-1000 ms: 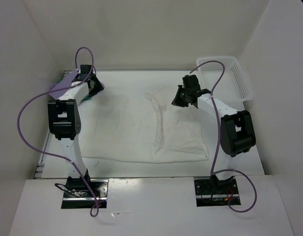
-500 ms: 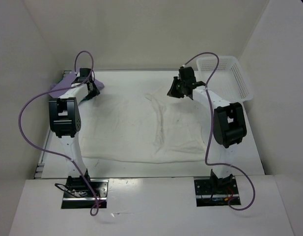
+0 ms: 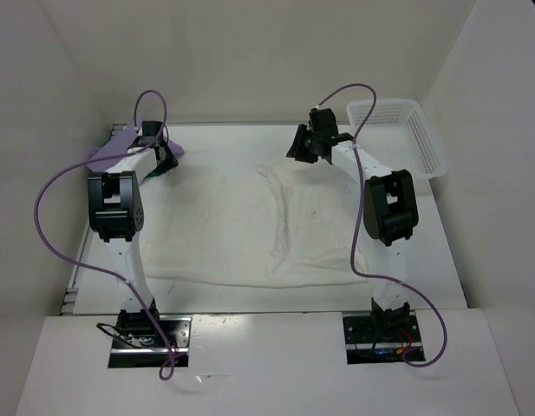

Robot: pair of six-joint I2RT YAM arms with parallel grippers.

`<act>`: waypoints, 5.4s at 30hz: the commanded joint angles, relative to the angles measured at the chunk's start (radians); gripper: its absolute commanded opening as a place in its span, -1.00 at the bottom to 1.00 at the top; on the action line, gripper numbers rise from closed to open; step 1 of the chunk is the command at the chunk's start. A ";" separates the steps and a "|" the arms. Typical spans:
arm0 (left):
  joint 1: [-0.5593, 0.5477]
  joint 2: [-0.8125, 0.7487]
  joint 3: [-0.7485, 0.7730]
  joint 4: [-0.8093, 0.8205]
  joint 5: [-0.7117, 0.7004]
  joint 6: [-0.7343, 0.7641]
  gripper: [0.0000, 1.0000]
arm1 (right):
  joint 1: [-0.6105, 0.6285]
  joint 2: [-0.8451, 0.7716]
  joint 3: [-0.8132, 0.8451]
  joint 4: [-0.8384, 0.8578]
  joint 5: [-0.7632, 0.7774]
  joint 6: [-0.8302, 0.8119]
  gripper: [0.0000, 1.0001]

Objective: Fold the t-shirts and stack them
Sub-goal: Grap the side of the flattened tshirt furthest away from the robot with both arms, then fold the other side of the tshirt into a rectangle

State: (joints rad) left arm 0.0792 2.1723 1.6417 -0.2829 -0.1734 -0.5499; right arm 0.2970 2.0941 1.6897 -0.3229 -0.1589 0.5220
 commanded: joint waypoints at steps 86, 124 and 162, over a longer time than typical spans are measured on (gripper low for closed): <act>0.010 -0.492 -0.387 0.039 0.078 0.047 -1.00 | -0.130 -0.615 -0.528 -0.116 0.005 -0.053 -1.00; 0.134 -0.856 -0.588 -0.079 0.071 -0.082 0.03 | 0.062 -1.283 -0.782 -0.616 0.134 0.337 -0.29; 0.004 -0.609 -0.712 0.036 0.371 -0.074 -0.01 | 0.180 -0.635 -0.838 -0.004 -0.014 0.162 -0.53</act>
State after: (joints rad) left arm 0.0772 1.5879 0.9443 -0.2737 0.1883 -0.6296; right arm 0.4671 1.5200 0.8722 -0.3161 -0.1501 0.6689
